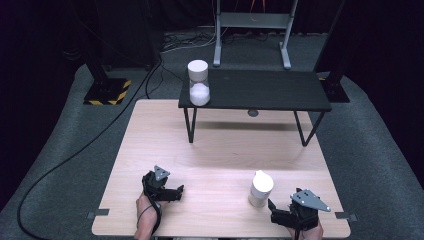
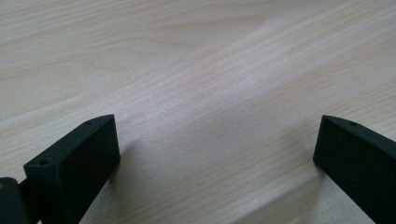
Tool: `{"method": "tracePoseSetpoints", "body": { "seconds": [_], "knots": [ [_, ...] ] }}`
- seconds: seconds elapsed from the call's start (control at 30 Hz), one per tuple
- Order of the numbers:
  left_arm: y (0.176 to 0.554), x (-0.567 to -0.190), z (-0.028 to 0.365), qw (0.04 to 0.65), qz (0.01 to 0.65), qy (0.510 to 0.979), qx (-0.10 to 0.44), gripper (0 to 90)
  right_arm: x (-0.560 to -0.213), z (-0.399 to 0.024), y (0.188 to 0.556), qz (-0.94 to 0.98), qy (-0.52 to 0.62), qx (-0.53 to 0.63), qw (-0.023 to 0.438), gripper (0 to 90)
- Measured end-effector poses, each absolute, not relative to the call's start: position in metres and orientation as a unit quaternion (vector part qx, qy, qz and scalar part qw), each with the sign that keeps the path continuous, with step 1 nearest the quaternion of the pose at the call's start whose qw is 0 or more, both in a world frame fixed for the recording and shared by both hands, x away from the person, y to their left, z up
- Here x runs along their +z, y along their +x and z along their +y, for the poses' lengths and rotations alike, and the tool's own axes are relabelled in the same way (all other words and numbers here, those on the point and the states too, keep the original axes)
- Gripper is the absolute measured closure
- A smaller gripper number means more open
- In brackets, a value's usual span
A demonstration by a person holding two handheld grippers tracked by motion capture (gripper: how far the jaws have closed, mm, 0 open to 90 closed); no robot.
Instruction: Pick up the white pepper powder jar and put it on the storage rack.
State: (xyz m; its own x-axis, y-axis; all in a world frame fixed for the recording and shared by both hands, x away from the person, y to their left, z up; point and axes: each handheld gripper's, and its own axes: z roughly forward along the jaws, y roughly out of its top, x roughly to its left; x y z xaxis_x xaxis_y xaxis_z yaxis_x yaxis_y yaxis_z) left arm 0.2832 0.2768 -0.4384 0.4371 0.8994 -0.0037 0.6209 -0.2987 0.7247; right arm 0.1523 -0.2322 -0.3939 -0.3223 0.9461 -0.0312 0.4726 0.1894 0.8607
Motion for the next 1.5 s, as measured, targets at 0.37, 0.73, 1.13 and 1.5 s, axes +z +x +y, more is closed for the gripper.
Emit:
{"method": "tracePoseSetpoints", "body": {
  "seconds": [0.37, 0.73, 1.13, 1.5],
  "knots": [
    [0.283, -0.438, 0.277, 0.335, 0.489, 0.778, 0.208, 0.3, -0.401, -0.220, 0.159, 0.713, 0.485, 0.410, 0.297, 0.0],
    [0.283, -0.438, 0.277, 0.335, 0.489, 0.778, 0.209, 0.3, -0.429, -0.209, 0.178, 0.719, 0.472, 0.429, 0.277, 0.0],
    [0.283, -0.438, 0.277, 0.335, 0.489, 0.778, 0.209, 0.3, -0.445, -0.202, 0.189, 0.713, 0.475, 0.433, 0.281, 0.0],
    [0.283, -0.438, 0.277, 0.335, 0.489, 0.778, 0.209, 0.3, -0.457, -0.199, 0.187, 0.701, 0.473, 0.446, 0.294, 16.4]
  ]
}}
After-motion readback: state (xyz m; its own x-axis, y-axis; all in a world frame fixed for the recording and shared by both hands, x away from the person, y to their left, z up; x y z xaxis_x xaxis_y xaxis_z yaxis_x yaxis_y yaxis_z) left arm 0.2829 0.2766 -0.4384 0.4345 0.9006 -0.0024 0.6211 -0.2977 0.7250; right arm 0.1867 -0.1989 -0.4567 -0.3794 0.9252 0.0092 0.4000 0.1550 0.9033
